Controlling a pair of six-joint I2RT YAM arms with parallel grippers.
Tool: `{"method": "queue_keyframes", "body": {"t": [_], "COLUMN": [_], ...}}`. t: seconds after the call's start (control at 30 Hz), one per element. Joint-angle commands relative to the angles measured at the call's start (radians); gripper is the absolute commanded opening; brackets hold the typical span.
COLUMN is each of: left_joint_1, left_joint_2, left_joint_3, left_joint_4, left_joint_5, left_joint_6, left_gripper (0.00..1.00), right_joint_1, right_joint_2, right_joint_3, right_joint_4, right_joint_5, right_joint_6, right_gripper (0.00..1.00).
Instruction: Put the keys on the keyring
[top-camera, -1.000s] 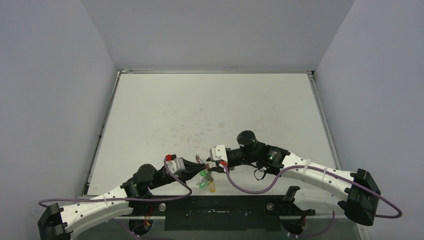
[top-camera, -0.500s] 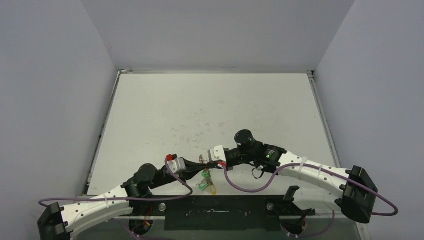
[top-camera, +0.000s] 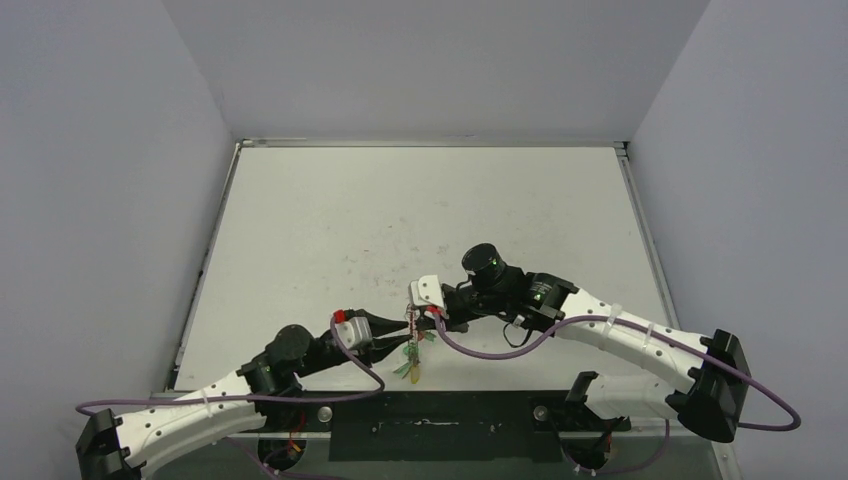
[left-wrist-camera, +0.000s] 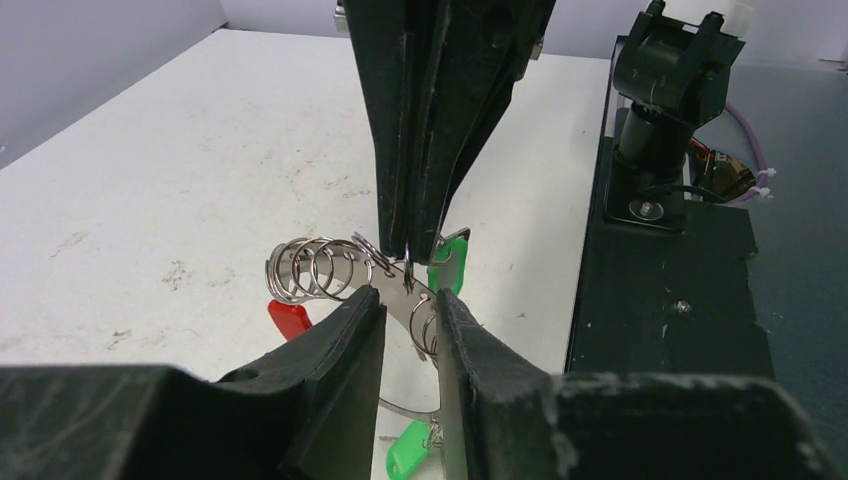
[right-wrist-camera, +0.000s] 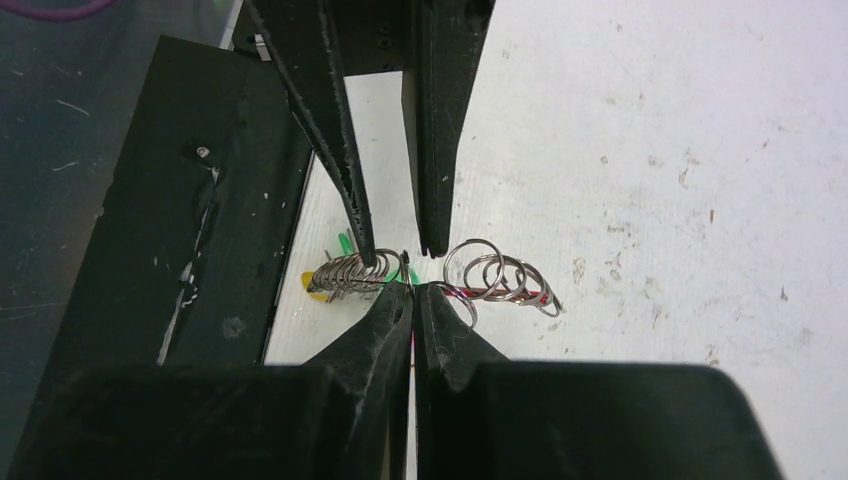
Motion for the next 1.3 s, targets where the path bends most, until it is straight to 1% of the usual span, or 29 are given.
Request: {"method": "queue_keyframes", "body": {"t": [0.0,0.1,0.23,0.3,0.4,0.6,0.7,0.87,1.27], "left_joint_1": [-0.002,-0.003,-0.002,-0.002,-0.002,-0.002,-0.002,-0.002,-0.002], "left_joint_2": [0.001,0.018,0.051,0.070,0.102,0.163,0.164,0.137,0.027], "left_joint_3": [0.091,0.109,0.129,0.139,0.148,0.146,0.144,0.131,0.147], "left_joint_4": [-0.110,-0.143,-0.147,-0.143,-0.115,-0.039,-0.040,-0.041,-0.222], "left_joint_5": [-0.011,-0.011,-0.004,0.005,0.038,0.103,0.095,0.078,-0.021], "left_joint_6": [0.080,0.120,0.152,0.159,0.161,0.145,0.133,0.122,0.116], "left_gripper": [0.25,0.28,0.30,0.31,0.32,0.33,0.32,0.33,0.35], "right_joint_1": [-0.007,-0.005,-0.005,-0.006,-0.005,-0.005,-0.006,-0.010,-0.043], "right_joint_2": [0.035,0.072,0.128,0.165,0.207,0.252,0.249,0.245,0.262], "right_joint_3": [0.144,0.204,0.290,0.326,0.365,0.388,0.367,0.337,0.309], "right_joint_4": [-0.203,-0.323,-0.453,-0.499,-0.524,-0.491,-0.441,-0.376,-0.343], "right_joint_5": [0.060,0.064,0.067,0.066,0.064,0.066,0.098,0.103,0.093], "right_joint_6": [0.053,0.056,0.055,0.059,0.088,0.147,0.183,0.220,0.261], "right_gripper": [0.00,0.00,0.00,0.00,0.00,0.00,0.00,0.00,0.00]}}
